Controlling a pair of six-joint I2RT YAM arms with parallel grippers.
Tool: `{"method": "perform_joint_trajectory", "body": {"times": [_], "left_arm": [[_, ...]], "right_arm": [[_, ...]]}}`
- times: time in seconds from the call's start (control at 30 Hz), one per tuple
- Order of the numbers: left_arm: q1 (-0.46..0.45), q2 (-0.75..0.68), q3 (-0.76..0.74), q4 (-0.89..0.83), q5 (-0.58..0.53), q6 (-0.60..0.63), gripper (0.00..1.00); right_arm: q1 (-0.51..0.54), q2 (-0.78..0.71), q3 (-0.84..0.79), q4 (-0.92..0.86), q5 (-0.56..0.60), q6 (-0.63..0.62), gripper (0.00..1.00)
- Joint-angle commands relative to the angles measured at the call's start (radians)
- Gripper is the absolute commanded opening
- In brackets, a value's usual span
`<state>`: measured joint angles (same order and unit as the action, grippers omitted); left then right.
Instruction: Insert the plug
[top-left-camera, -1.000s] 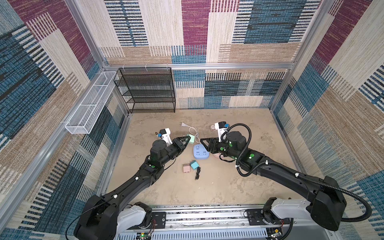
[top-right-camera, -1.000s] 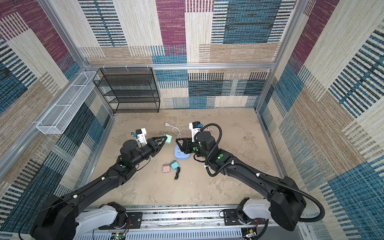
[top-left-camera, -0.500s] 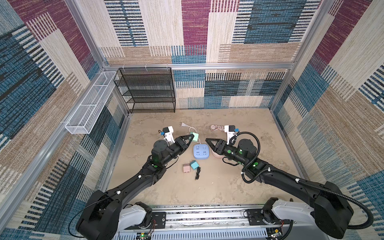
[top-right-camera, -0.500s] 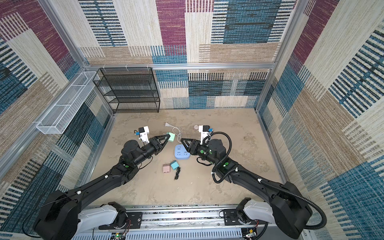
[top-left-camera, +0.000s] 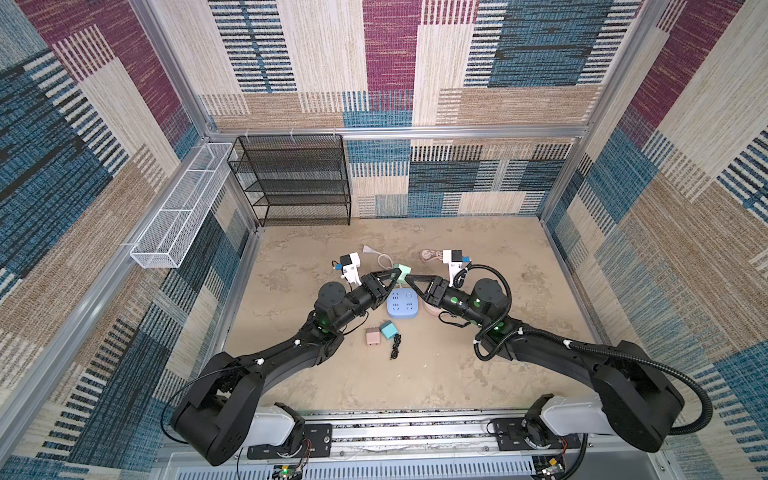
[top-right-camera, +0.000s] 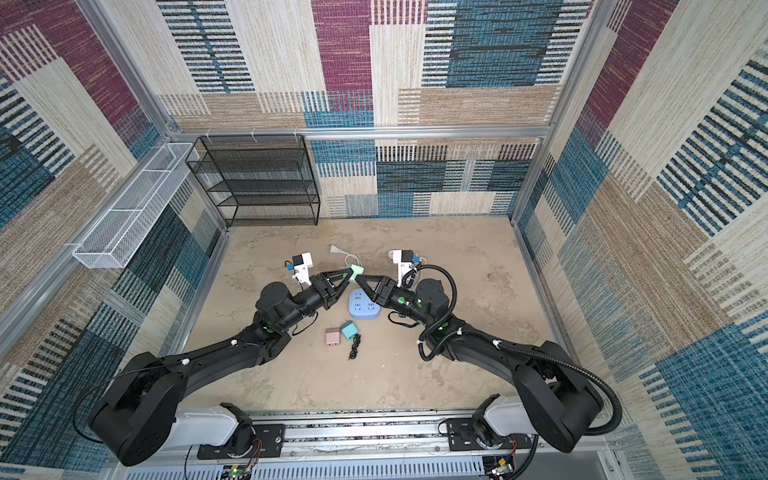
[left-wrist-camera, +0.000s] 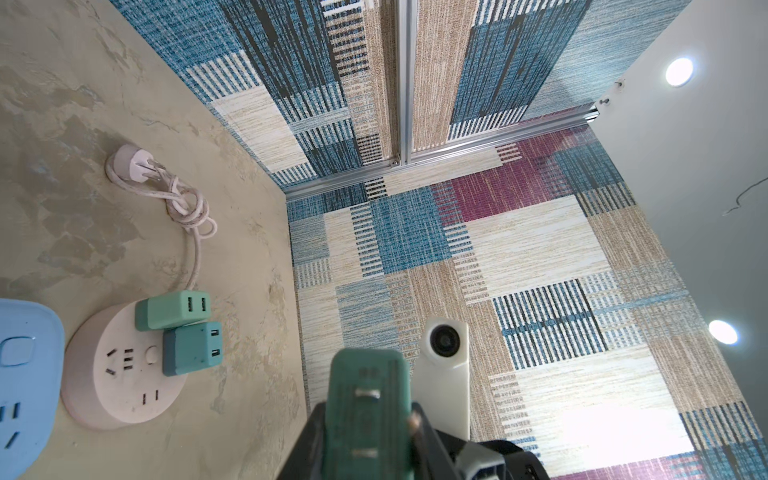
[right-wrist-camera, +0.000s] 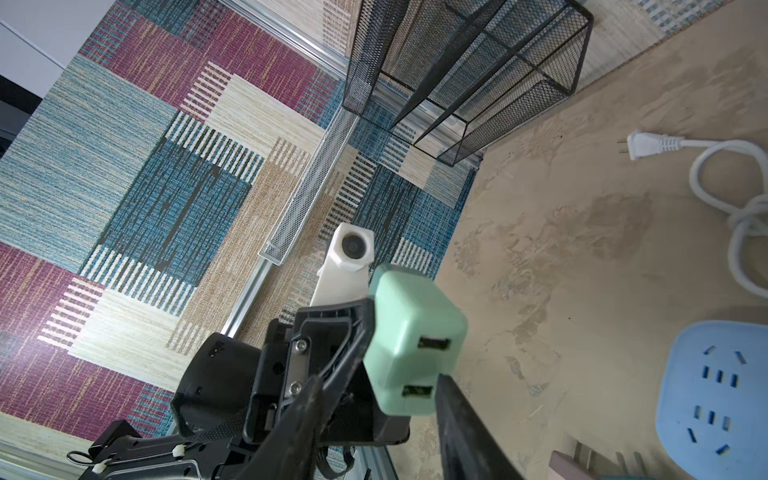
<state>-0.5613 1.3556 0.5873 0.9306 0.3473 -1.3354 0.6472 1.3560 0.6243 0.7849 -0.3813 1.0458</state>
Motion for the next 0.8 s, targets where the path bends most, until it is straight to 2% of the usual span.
{"method": "perform_joint_trajectory", "body": {"times": [0.0, 0.43, 0.67, 0.73, 0.77], "left_arm": [[-0.003, 0.007, 0.011, 0.086, 0.019, -0.025, 0.0], [-0.038, 0.019, 0.006, 0.108, 0.017, -0.019, 0.0], [-0.043, 0.001, -0.01, 0.107, 0.008, -0.012, 0.0], [-0.045, -0.003, -0.009, 0.103, 0.008, -0.008, 0.0], [-0.045, -0.003, -0.007, 0.099, 0.009, -0.006, 0.0]], "right_arm": [[-0.004, 0.022, -0.004, 0.108, -0.047, 0.051, 0.46], [-0.014, 0.06, 0.03, 0.145, -0.06, 0.071, 0.41], [-0.015, 0.058, 0.033, 0.167, -0.051, 0.083, 0.29], [-0.016, 0.055, 0.034, 0.167, -0.05, 0.078, 0.2], [-0.016, 0.052, 0.035, 0.164, -0.048, 0.073, 0.13]]}}
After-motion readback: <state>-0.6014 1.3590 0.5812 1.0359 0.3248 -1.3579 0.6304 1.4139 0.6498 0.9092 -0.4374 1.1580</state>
